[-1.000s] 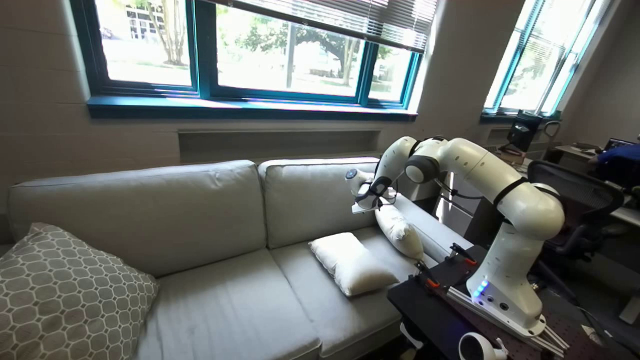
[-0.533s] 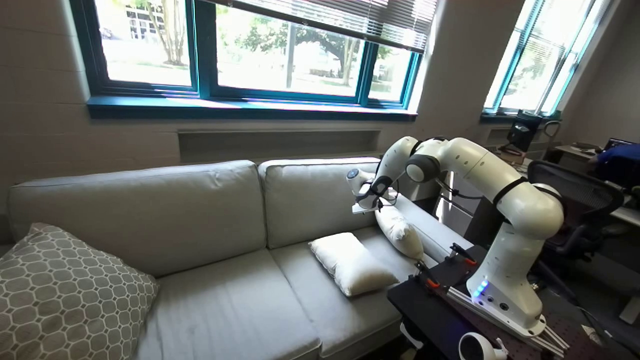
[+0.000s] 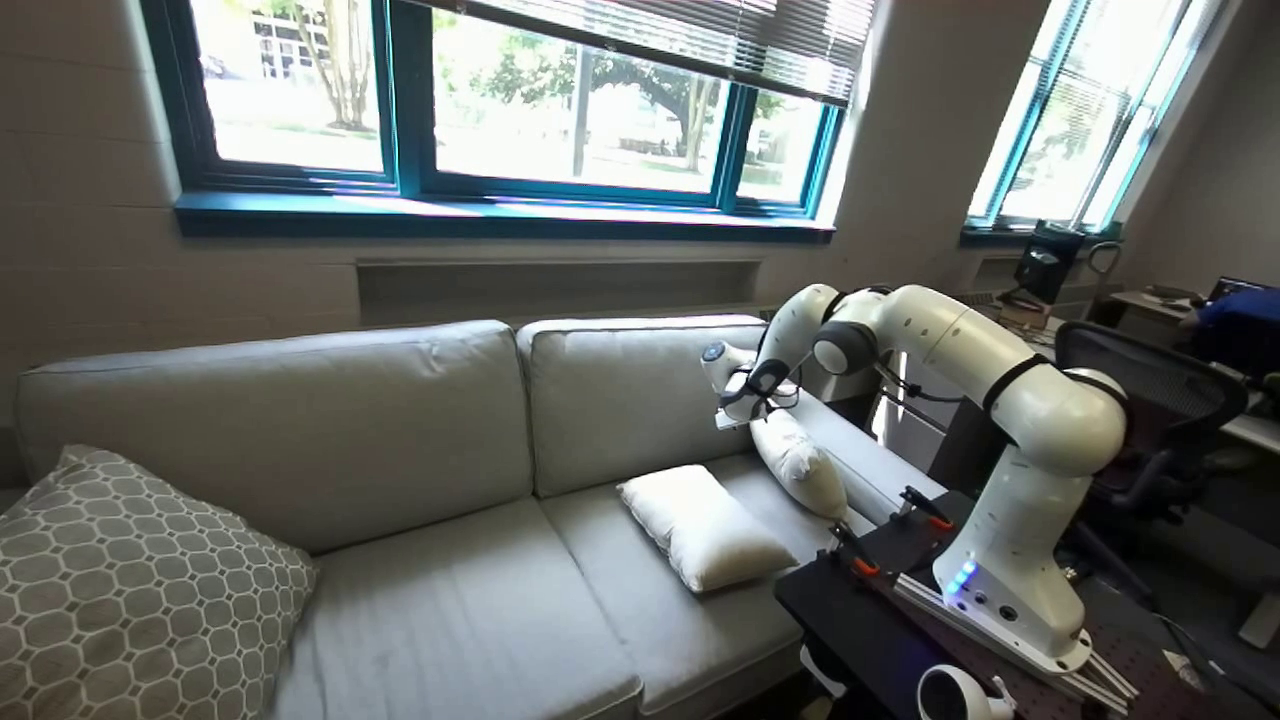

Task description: Arrange the small pillows on the right side of the couch

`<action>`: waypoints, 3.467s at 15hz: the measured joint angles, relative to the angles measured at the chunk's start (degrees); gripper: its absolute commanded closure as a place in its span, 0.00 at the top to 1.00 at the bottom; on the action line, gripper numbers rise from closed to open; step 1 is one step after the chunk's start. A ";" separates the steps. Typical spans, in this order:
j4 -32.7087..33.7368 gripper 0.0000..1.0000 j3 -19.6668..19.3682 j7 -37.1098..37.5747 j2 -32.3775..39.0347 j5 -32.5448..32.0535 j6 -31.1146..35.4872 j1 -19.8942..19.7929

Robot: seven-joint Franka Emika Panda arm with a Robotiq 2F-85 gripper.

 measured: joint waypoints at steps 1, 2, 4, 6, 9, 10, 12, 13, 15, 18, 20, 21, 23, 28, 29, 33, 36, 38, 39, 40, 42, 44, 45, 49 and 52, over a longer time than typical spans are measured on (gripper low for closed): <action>0.65 1.00 0.09 -2.32 0.38 0.01 0.56 -1.49; 1.34 1.00 0.34 -4.74 0.74 0.09 1.26 -3.09; 3.03 1.00 1.21 -9.47 1.67 0.67 2.05 -6.25; 5.10 1.00 2.43 -13.51 2.94 2.29 2.02 -8.90; 8.74 1.00 3.80 -17.06 5.78 5.80 1.65 -11.68; 10.08 1.00 3.92 -17.51 6.90 6.90 1.32 -12.27; 12.92 1.00 3.86 -17.67 9.17 8.40 0.21 -13.18; 13.40 1.00 4.08 -17.46 9.63 7.91 0.02 -13.66; 13.35 1.00 4.21 -16.57 9.61 6.31 -0.38 -14.62; 13.15 1.00 3.31 -13.03 9.61 3.42 -1.63 -16.59; 12.99 1.00 2.21 -9.34 9.60 1.20 -2.24 -18.37; 12.90 1.00 1.54 -6.88 9.60 -0.04 -2.56 -19.25; 12.74 1.00 0.34 -0.87 9.59 -2.77 -3.45 -20.89; 12.82 0.52 0.38 14.21 9.55 -8.58 -8.77 -24.37; 13.07 0.44 0.89 16.23 9.50 -9.16 -10.08 -25.10; 15.46 0.15 5.99 18.31 8.78 -9.38 -14.72 -29.37; 18.25 0.03 11.90 16.25 8.32 -7.90 -15.78 -32.78; 20.74 0.01 14.74 12.12 8.38 -3.38 -15.72 -33.56; 21.84 0.04 14.82 9.28 8.37 0.46 -15.53 -33.05; 22.98 0.03 14.95 6.52 8.36 3.85 -15.39 -32.45; 25.23 0.04 17.47 2.91 8.30 5.84 -14.87 -32.33; 26.65 0.05 20.02 -0.45 7.99 6.97 -12.90 -32.71; 26.93 0.05 21.14 -2.13 7.67 7.37 -11.80 -33.07; 27.19 0.04 25.17 -9.92 6.71 9.10 -9.09 -35.78; 27.22 0.04 26.13 -14.07 7.20 9.45 -9.28 -38.45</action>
